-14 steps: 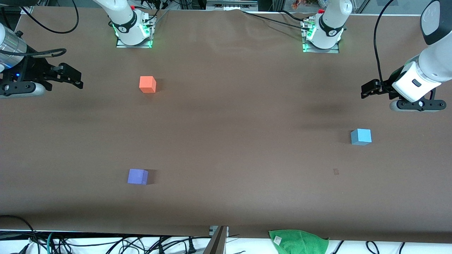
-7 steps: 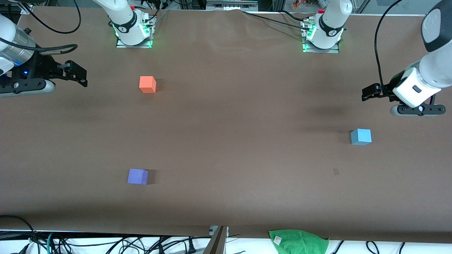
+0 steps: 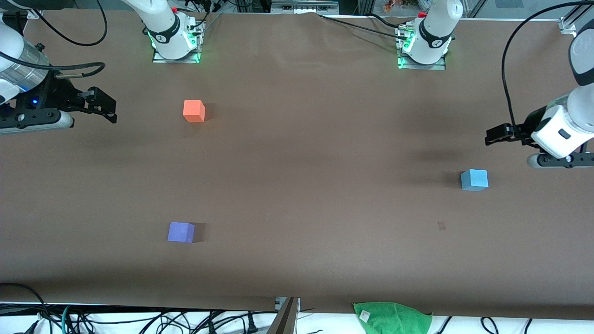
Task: Place blue block between orange and purple blocks
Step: 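Move the left gripper down over the light blue cube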
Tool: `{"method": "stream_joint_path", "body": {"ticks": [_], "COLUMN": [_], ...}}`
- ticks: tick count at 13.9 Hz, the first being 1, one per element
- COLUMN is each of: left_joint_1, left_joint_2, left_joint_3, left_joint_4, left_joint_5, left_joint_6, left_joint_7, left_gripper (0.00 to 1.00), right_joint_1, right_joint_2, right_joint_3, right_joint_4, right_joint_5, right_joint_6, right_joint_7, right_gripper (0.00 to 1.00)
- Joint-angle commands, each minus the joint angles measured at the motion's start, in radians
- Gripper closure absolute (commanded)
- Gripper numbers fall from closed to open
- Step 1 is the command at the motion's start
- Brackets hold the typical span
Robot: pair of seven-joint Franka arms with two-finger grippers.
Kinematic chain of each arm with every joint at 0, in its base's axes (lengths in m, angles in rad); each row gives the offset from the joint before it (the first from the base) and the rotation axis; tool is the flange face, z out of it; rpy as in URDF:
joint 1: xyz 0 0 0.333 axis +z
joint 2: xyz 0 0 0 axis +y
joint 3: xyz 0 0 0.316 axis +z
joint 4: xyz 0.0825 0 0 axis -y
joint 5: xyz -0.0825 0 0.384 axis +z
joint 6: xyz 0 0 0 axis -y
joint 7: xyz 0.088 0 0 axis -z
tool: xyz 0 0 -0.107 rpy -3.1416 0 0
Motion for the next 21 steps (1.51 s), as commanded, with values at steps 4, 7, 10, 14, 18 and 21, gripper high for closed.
{"method": "stream_joint_path", "body": {"ticks": [4,7,10,14,18,21], "left_joint_1": [0.073,0.084,0.104,0.133,0.158,0.161], "left_joint_2": [0.138,0.134,0.135,0.167,0.224,0.267], "left_joint_3": [-0.001,-0.001,-0.003,-0.003,-0.004,-0.004], "left_joint_4": [0.021,-0.144,-0.281,-0.441,-0.446,-0.471], "left_joint_5": [0.032,0.033,0.077,0.081,0.081,0.082], "left_joint_6": [0.106,0.265,0.495,0.774,0.799,0.874], "left_joint_7": [0.157,0.174,0.241,0.278,0.283,0.286], "left_gripper": [0.00,0.00,0.00,0.00,0.00,0.00], "right_joint_1": [-0.006,-0.006,-0.006,-0.006,-0.006,-0.006], "right_joint_2": [-0.005,-0.005,-0.002,-0.003,-0.003,-0.002], "right_joint_3": [-0.031,-0.029,-0.031,-0.046,-0.046,-0.046], "right_joint_4": [0.013,0.013,0.013,0.012,0.010,0.010], "right_joint_5": [0.026,0.027,0.027,0.027,0.026,0.026], "right_joint_6": [-0.040,-0.042,-0.040,-0.042,-0.042,-0.042], "right_joint_7": [-0.009,-0.009,-0.011,-0.012,-0.012,-0.012], "right_gripper": [0.00,0.00,0.00,0.00,0.00,0.00]}}
